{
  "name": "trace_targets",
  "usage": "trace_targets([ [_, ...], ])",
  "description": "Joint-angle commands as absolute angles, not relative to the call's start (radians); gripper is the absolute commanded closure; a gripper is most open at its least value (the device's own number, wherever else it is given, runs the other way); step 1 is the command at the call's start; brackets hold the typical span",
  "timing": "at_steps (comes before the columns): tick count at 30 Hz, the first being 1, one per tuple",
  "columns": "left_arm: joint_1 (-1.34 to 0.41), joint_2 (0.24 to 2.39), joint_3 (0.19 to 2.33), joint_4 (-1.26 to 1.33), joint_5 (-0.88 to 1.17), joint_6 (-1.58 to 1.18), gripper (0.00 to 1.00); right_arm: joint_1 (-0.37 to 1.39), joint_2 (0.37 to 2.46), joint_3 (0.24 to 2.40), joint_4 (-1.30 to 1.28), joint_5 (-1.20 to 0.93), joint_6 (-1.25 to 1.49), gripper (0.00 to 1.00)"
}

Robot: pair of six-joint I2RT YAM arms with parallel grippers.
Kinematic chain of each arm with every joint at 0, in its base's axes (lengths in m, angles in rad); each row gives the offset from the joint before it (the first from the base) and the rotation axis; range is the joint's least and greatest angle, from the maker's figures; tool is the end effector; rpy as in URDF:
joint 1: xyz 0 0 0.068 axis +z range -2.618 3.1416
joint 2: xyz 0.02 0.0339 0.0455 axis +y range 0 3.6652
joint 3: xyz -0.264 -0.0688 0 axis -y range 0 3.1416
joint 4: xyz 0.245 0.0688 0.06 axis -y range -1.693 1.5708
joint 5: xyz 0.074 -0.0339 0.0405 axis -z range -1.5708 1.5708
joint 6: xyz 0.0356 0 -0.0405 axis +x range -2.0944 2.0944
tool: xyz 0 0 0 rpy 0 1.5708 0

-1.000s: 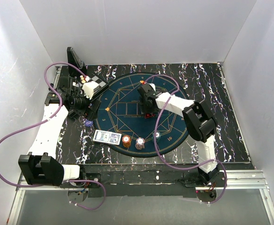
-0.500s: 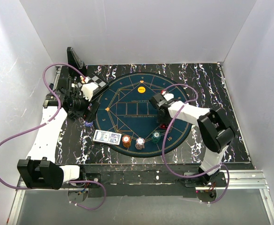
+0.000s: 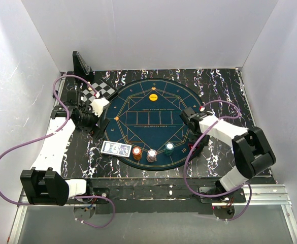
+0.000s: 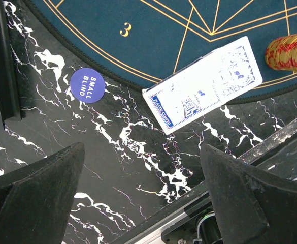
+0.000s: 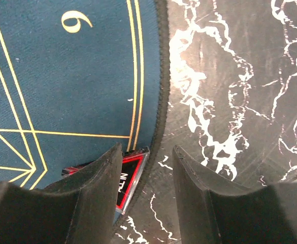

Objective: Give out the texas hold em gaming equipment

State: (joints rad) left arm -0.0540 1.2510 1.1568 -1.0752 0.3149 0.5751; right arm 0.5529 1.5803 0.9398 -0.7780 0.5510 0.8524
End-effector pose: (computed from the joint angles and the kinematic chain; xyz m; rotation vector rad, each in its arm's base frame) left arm 0.2278 -0.0234 0.3015 0.9056 2.5056 -0.2689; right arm 0.2401 0.1263 0.1761 0.4499 2.6002 -0.4391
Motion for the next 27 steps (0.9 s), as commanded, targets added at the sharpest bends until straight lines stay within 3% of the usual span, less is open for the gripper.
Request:
trace_targets([
  [1, -0.049, 1.229, 1.124, -1.054, 0.350, 0.656, 0.02, 0.543, 1.491, 0.969, -0.844, 0.597, 0.887, 0.46],
  [8, -0.049, 1.244, 1.135, -1.068, 0.497, 0.748, 0.02, 0.560, 1.410, 1.123, -0.856, 0.554, 0.787, 0.30],
  [13, -0.049, 1.262, 1.183, -1.101, 0.535, 0.700, 0.02, 0.728, 1.367, 1.215, -0.709, 0.462, 0.612, 0.17],
  [20, -0.028, 1.232, 1.152, -1.062, 0.488, 0.542, 0.02, 0.968, 1.627, 1.558, -0.814, 0.351, 0.450, 0.12],
  [27, 0.074, 1.187, 1.175, -1.081, 0.488, 0.446, 0.02, 1.140, 1.841, 1.687, -0.848, 0.310, 0.446, 0.10],
])
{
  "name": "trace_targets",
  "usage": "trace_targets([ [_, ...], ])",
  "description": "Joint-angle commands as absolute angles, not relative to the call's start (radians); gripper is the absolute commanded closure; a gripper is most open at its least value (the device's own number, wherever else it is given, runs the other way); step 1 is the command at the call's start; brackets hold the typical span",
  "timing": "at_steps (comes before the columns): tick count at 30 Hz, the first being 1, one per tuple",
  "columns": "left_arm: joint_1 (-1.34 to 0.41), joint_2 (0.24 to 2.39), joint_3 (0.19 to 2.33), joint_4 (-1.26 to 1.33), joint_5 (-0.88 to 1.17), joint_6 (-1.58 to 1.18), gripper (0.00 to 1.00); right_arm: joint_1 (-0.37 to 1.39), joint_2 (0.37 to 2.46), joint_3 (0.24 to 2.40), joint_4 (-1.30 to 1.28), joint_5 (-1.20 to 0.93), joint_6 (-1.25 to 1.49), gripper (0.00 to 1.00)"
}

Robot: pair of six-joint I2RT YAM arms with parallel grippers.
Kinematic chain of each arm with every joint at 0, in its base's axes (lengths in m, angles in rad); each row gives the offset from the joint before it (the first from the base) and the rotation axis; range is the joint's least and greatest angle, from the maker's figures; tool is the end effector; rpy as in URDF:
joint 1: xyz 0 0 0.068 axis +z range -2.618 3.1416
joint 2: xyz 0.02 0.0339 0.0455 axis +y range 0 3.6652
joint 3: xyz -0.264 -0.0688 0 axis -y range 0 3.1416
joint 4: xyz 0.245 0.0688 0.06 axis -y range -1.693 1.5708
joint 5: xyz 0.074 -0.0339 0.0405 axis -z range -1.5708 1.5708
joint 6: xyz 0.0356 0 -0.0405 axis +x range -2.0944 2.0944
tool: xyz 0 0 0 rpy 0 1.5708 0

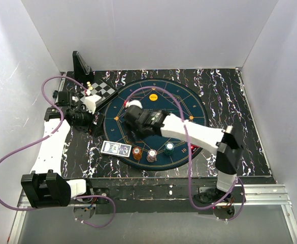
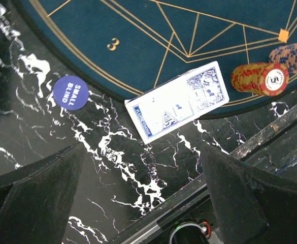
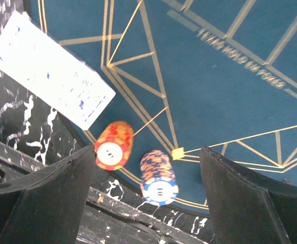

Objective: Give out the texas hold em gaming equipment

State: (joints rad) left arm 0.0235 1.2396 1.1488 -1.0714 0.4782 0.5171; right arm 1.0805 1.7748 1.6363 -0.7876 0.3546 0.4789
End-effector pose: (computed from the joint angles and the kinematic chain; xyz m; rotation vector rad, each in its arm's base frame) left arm 0.2259 -0.0111 0.3038 0.7589 2.4774 -0.4647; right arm 0.1941 0.3373 0.3118 -0.5813 2.3648 0.2611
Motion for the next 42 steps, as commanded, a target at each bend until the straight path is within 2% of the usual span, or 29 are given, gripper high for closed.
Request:
trace_targets([
  [1, 0.084, 1.184, 1.181, -1.086, 0.492, 0.436, 0.02, 1.150, 1.862, 1.695, -0.847, 0.301, 0.448, 0.10],
  [14, 0.192, 1.198, 1.241, -1.097, 0.474, 0.356, 0.02, 1.173, 1.908, 1.626, -0.782, 0.236, 0.488, 0.07],
  [30, 0.199, 1.187, 1.239, -1.071, 0.437, 0.345, 0.02, 1.177, 1.974, 1.592, -0.758, 0.218, 0.511, 0.21],
  [37, 0.202, 1.192, 1.233, -1.068, 0.439, 0.351, 0.02, 1.177, 1.987, 1.582, -0.744, 0.218, 0.517, 0.34],
  [42, 0.207, 1.186, 1.238, -1.068, 0.428, 0.362, 0.02, 1.177, 1.990, 1.575, -0.739, 0.215, 0.520, 0.55],
])
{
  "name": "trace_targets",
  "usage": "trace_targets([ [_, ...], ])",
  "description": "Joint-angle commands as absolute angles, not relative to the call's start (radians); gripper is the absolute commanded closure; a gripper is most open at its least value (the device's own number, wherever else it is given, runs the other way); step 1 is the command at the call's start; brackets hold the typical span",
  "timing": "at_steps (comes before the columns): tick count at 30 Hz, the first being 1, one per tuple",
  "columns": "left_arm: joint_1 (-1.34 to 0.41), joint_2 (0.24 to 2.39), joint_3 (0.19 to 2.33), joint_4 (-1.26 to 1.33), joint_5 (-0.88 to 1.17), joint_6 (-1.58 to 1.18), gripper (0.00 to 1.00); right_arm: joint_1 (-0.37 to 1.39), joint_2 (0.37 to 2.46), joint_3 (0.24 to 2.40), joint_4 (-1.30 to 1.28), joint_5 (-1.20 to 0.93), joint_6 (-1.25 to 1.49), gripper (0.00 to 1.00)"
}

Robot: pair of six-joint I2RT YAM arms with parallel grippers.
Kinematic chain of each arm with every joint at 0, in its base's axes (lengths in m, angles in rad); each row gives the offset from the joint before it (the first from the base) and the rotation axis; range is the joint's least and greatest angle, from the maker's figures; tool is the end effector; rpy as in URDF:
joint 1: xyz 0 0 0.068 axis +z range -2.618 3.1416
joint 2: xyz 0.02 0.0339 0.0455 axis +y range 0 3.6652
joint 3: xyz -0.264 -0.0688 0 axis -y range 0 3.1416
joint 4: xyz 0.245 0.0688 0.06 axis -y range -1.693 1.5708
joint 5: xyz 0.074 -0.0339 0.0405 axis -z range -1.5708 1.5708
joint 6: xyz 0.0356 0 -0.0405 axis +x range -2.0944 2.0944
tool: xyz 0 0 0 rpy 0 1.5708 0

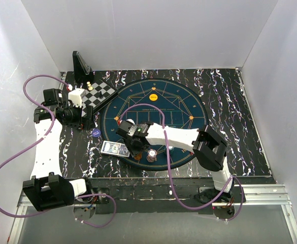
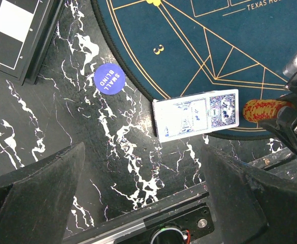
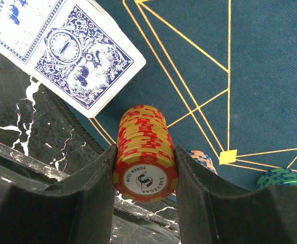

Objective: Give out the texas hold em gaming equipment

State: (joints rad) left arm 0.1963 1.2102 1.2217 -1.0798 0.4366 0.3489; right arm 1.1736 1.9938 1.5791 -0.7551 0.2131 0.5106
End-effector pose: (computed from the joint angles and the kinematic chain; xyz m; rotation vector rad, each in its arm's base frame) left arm 0.2210 0.0286 0.3302 0.3355 2.5041 -0.3646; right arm 0.1691 0.3837 0.2103 -0.8263 2.5815 0.2179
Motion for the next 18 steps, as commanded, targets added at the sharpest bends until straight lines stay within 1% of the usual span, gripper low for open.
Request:
trace_targets([
  [1, 0.206, 1.186, 1.239, -1.071, 0.425, 0.362, 0.02, 1.177, 1.987, 1.575, -0.738, 0.216, 0.519, 0.58],
  [5, 0.207, 1.189, 1.244, -1.075, 0.426, 0.370, 0.02, 1.177, 1.974, 1.588, -0.749, 0.230, 0.517, 0.62],
  [13, 0.207, 1.192, 1.261, -1.098, 0.465, 0.391, 0.02, 1.177, 1.934, 1.654, -0.808, 0.265, 0.497, 0.64],
  [18, 0.207, 1.192, 1.266, -1.108, 0.483, 0.397, 0.02, 1.177, 1.922, 1.726, -0.825, 0.279, 0.477, 0.70],
])
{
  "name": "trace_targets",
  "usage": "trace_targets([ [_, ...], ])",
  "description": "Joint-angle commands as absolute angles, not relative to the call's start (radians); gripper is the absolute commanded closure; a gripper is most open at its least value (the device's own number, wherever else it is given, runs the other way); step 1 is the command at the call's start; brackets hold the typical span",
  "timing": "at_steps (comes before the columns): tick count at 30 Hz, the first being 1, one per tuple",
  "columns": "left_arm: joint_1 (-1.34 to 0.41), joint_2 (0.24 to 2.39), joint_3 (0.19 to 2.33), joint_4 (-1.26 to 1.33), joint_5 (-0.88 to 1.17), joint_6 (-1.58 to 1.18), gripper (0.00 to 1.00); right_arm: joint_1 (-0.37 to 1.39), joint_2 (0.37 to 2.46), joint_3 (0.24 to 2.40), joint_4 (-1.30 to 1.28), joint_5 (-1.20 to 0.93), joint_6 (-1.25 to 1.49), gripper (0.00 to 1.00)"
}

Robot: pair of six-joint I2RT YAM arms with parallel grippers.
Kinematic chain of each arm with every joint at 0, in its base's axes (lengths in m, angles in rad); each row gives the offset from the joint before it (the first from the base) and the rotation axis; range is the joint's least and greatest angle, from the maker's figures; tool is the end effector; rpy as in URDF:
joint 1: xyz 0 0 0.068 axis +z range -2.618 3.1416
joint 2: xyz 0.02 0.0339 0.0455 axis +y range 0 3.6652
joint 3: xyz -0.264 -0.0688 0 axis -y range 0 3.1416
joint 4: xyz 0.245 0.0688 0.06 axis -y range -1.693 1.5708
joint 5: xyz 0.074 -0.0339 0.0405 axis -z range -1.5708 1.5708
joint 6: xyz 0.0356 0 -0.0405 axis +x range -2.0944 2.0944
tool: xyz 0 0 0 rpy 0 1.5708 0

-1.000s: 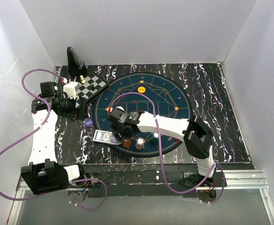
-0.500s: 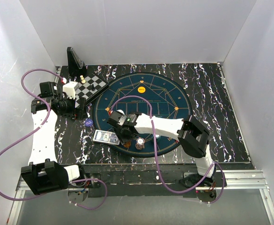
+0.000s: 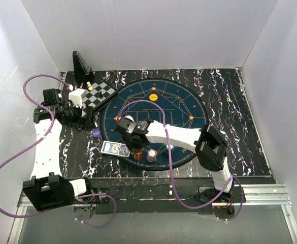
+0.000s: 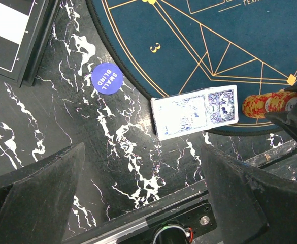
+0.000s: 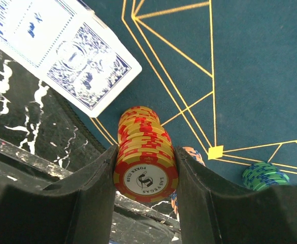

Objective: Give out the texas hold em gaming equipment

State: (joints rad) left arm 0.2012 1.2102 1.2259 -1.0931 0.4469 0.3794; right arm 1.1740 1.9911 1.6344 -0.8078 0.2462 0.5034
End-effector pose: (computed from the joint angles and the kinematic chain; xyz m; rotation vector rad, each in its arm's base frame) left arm 0.2197 0.0291 0.3309 0.3683 2.5003 -0.3675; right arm 0.1708 0.3851 0.2255 -0.8185 2.5567 0.1892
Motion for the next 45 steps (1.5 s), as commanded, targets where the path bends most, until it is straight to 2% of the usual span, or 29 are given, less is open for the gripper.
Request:
trace_targets([
  [1, 0.207, 1.193, 1.267, -1.109, 0.483, 0.396, 0.02, 1.175, 1.925, 1.753, -0.824, 0.284, 0.468, 0.71],
  [8, 0.218, 1.238, 1.249, -1.062, 0.407, 0.354, 0.02, 1.126, 2.074, 1.983, -0.856, 0.282, 0.403, 0.81],
  [17, 0.259, 1.267, 1.259, -1.060, 0.422, 0.314, 0.02, 1.032, 2.408, 2.356, -0.760, 0.135, 0.380, 0.82],
  [24, 0.261, 1.249, 1.255, -1.081, 0.446, 0.345, 0.02, 1.028, 2.488, 2.368, -0.618, 0.038, 0.390, 0.81],
  [33, 0.261, 1.239, 1.218, -1.065, 0.472, 0.360, 0.02, 1.029, 2.552, 2.398, -0.591, 0.011, 0.410, 0.79],
  [35, 0.259, 1.238, 1.216, -1.066, 0.486, 0.365, 0.02, 1.029, 2.575, 2.427, -0.603, 0.018, 0.417, 0.72],
  [36, 0.261, 1.236, 1.215, -1.069, 0.495, 0.367, 0.02, 1.029, 2.585, 2.439, -0.615, 0.035, 0.423, 0.61],
  [37, 0.259, 1.235, 1.216, -1.071, 0.500, 0.368, 0.02, 1.029, 2.594, 2.448, -0.623, 0.038, 0.429, 0.54],
  [41, 0.261, 1.233, 1.233, -1.080, 0.520, 0.370, 0.02, 1.029, 2.599, 2.444, -0.632, 0.058, 0.437, 0.36],
  [45, 0.262, 1.230, 1.246, -1.083, 0.520, 0.368, 0.02, 1.029, 2.599, 2.441, -0.641, 0.054, 0.433, 0.31],
])
